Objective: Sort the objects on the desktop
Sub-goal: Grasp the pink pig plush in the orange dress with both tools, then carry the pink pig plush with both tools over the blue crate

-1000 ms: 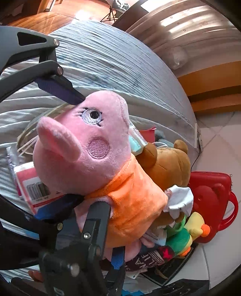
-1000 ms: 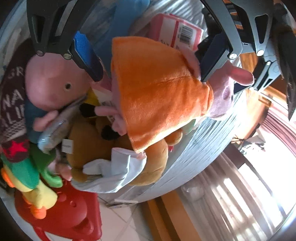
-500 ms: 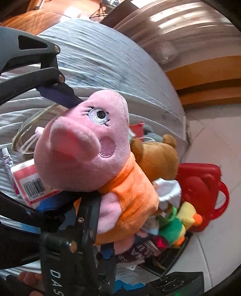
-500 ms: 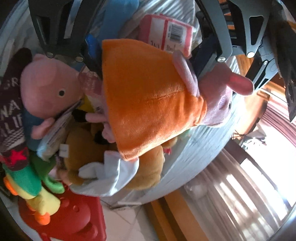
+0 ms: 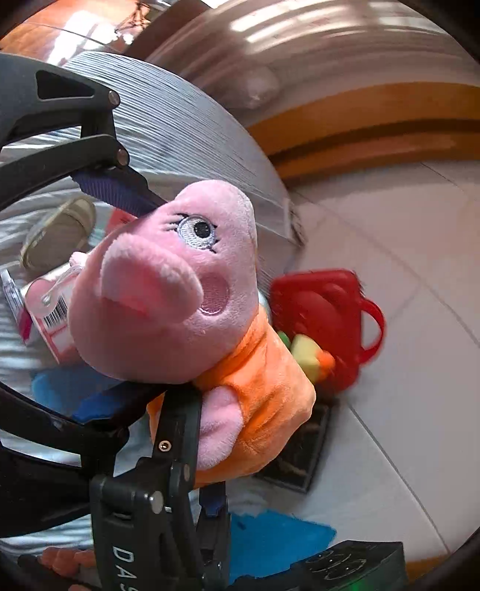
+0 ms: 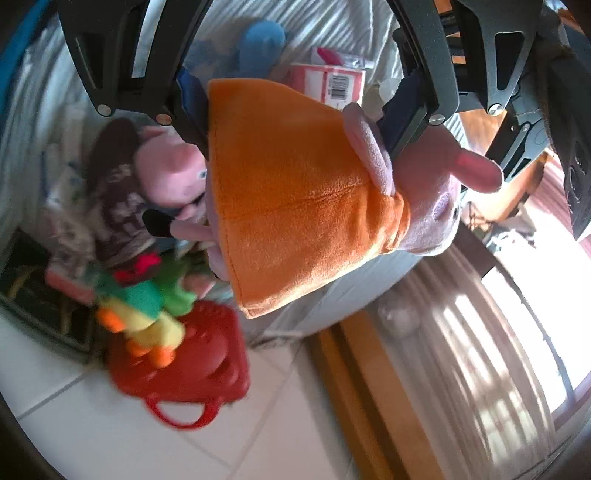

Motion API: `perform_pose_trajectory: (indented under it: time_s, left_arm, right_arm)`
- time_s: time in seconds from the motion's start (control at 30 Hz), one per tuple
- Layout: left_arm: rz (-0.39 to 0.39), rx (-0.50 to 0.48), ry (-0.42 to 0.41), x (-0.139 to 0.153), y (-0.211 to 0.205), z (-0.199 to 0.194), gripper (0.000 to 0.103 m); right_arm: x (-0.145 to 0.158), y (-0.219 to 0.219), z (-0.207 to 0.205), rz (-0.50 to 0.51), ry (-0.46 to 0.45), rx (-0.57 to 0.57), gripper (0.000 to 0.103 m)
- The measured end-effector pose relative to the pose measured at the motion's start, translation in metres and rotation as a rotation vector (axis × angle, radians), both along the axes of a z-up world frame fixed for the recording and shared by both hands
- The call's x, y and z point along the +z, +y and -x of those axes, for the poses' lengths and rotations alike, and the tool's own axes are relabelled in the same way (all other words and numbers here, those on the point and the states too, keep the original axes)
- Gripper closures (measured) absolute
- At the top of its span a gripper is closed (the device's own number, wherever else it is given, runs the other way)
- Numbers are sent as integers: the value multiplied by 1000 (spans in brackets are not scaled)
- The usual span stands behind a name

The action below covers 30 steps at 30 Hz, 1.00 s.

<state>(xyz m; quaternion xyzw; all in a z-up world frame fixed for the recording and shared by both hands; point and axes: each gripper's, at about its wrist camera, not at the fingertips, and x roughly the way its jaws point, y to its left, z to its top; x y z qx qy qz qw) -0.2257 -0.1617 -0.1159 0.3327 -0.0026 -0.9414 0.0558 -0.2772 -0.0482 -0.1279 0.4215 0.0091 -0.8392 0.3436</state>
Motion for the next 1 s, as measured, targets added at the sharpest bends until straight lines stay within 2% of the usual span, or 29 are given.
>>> perform_pose_trajectory:
  time_s: [0.63,1.0]
  left_arm:
    - [-40,-387,212,83,126,-10,20]
    - [-33,-625,277,126,236,-19,20]
  right_arm:
    - [103,145,-73,2,211,-368,22]
    - [147,247,-113,-1,290,-594,22]
